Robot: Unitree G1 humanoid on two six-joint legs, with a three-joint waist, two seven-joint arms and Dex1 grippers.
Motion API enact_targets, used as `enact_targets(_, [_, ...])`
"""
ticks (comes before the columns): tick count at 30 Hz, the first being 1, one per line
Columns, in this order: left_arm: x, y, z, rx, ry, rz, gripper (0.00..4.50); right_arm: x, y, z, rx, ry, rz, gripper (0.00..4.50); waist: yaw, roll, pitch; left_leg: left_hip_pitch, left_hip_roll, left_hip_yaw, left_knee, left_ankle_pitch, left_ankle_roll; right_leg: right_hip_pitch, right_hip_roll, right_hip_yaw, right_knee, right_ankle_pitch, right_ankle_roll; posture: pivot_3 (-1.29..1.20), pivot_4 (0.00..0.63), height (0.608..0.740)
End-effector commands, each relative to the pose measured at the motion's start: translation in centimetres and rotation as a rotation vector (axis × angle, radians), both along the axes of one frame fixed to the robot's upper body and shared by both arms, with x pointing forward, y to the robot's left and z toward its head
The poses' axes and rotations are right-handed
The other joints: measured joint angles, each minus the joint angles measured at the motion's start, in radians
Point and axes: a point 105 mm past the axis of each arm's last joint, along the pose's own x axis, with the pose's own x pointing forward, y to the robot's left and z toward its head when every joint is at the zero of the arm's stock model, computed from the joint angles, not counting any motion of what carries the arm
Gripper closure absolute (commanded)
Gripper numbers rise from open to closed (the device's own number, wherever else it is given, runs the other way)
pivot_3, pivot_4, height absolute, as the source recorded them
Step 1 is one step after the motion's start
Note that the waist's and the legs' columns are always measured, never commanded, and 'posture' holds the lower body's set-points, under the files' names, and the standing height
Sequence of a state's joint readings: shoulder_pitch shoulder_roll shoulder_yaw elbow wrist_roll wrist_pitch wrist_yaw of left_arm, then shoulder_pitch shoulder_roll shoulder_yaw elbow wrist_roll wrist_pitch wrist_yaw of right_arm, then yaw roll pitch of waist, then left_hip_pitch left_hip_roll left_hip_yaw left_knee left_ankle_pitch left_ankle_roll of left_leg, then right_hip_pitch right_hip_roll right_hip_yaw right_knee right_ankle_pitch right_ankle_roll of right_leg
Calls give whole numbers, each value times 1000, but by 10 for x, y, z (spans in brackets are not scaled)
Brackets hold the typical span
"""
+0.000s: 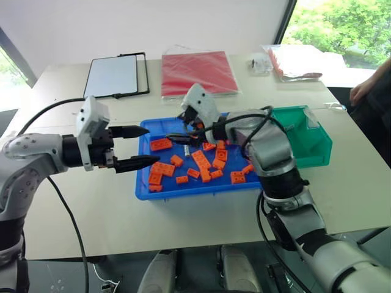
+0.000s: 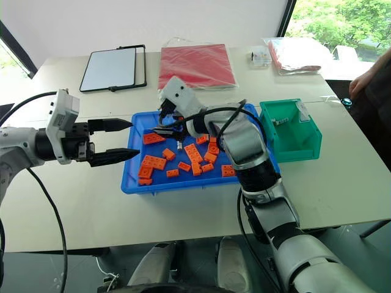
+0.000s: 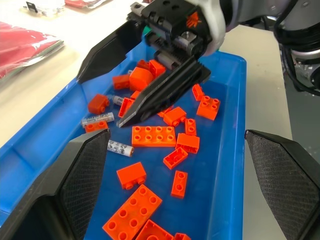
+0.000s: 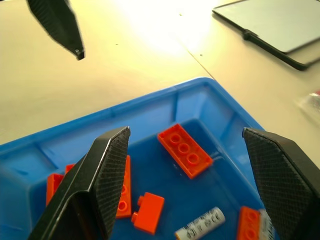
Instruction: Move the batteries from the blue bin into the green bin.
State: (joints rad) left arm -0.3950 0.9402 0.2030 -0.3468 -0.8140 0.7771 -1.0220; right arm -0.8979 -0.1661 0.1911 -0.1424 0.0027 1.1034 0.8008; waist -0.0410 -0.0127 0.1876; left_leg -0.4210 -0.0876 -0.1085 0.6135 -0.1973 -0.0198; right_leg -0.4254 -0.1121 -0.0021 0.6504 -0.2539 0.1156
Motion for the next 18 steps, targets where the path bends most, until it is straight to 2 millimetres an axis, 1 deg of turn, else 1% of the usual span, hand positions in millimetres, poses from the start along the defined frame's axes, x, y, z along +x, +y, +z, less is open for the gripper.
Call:
enact_targets(1, [2,-3,7,6,-31,-27,0,-11,-11,-22,11,156,-122,828,2,0,0,0,0,0,0,0,0,0,0,0,0,0,0,0,150,731])
enact_targets(3, [4,-4,7,9,-30,-39,0,-12,-17,-37,26,240,-206,828,3,0,0,0,0,0,0,0,0,0,0,0,0,0,0,0,150,731])
enact_targets(5, [6,-5,7,13,-29,-46,0,-10,-19,-43,56,301,-269,828,0,0,0,-1,0,0,0,0,0,0,0,0,0,0,0,0,150,731])
enact_targets(8, [7,-6,7,20,-30,-58,0,-6,-17,-46,95,344,-306,828,-3,0,0,-1,0,1,0,0,0,-1,0,0,0,0,0,0,150,731])
enact_targets(14, [7,-9,9,14,-36,-66,0,16,-8,-40,151,343,-348,828,-3,0,0,-1,0,1,0,0,0,-1,0,0,0,0,0,0,150,731])
enact_targets(18, [5,-8,8,14,-34,-60,0,18,-1,-49,137,356,-340,828,-3,0,0,-1,0,1,0,0,0,-1,0,0,0,0,0,0,150,731])
